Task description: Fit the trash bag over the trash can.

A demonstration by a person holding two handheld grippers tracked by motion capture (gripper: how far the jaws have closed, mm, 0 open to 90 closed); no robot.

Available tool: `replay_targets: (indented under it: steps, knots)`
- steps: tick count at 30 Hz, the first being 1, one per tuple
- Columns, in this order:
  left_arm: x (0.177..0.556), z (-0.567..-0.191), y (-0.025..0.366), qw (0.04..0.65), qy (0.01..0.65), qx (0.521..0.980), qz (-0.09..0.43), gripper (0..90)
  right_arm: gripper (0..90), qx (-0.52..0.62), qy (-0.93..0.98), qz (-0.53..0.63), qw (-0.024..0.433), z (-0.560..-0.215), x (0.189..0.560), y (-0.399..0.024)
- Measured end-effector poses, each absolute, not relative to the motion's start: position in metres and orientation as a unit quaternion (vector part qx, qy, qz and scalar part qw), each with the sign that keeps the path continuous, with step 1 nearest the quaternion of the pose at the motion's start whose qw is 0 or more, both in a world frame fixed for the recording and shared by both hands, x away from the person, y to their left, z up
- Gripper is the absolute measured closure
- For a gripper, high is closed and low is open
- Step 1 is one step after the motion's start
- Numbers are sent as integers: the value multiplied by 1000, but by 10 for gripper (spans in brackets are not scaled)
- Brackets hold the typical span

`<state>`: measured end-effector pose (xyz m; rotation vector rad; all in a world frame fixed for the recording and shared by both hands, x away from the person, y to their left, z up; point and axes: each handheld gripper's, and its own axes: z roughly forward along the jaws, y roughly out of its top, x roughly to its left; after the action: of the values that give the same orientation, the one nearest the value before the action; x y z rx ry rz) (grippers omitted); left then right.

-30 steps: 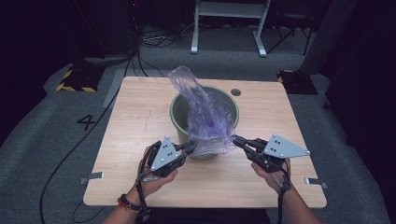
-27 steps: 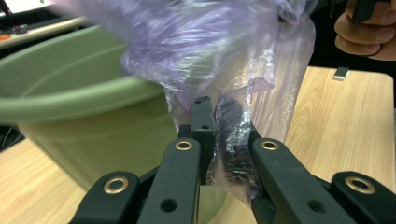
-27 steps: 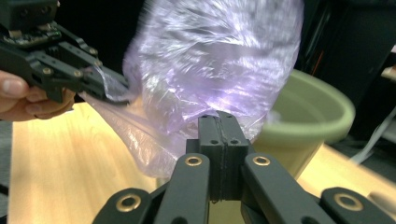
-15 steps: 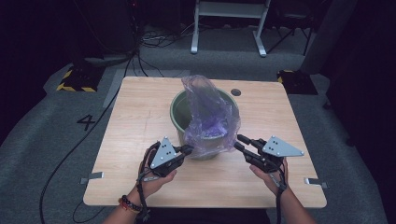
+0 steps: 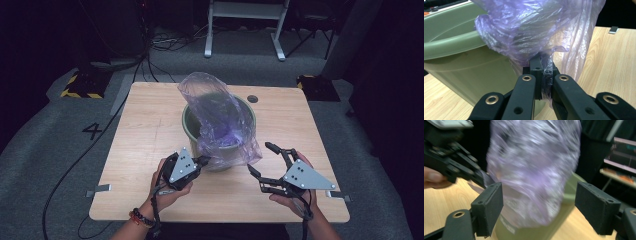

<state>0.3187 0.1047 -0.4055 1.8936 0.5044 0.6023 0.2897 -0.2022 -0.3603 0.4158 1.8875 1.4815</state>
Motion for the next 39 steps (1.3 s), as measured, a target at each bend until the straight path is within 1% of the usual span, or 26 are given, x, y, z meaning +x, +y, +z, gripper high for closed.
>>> replay_targets:
  steps: [2, 5, 9, 10, 11, 13, 14, 16, 19, 22, 24, 28, 30, 32, 35, 37, 39]
  knots:
    - [320, -406, 103, 514, 208, 792, 254, 897, 234, 151, 730, 569, 347, -355, 289, -198]
    - [321, -406, 101, 511, 207, 794, 257, 897, 235, 153, 735, 569, 337, -346, 292, -192]
    - [323, -407, 99, 511, 209, 793, 256, 897, 272, 163, 735, 565, 339, -339, 294, -181]
    - [323, -408, 99, 512, 212, 792, 257, 897, 317, 164, 732, 569, 336, -339, 296, -179]
    - [323, -409, 99, 512, 214, 791, 256, 897, 420, 164, 733, 566, 340, -339, 298, -179]
    - [323, -411, 102, 516, 218, 788, 255, 897, 573, 184, 733, 551, 355, -341, 305, -179]
    - [324, -412, 104, 518, 219, 787, 255, 896, 661, 199, 731, 554, 345, -343, 310, -182]
    - [324, -414, 107, 518, 226, 785, 255, 894, 776, 218, 728, 558, 335, -346, 317, -189]
    - [324, -416, 110, 509, 237, 784, 264, 874, 861, 233, 728, 553, 331, -351, 327, -198]
    - [322, -418, 112, 504, 234, 787, 265, 869, 894, 247, 728, 547, 332, -358, 337, -204]
    - [322, -419, 115, 501, 237, 789, 265, 847, 898, 259, 729, 545, 324, -362, 344, -208]
    - [323, -421, 123, 500, 254, 785, 263, 760, 900, 279, 727, 539, 320, -372, 357, -215]
    - [324, -420, 127, 503, 259, 783, 258, 683, 900, 285, 727, 535, 323, -375, 362, -217]
    - [323, -419, 130, 500, 265, 784, 255, 574, 900, 290, 725, 533, 325, -377, 365, -219]
    - [319, -418, 134, 491, 279, 783, 261, 352, 900, 295, 724, 531, 327, -379, 367, -221]
    - [315, -417, 140, 497, 284, 778, 258, 268, 900, 295, 724, 529, 330, -378, 367, -222]
    - [312, -414, 146, 505, 296, 772, 250, 223, 900, 295, 722, 530, 332, -377, 367, -223]
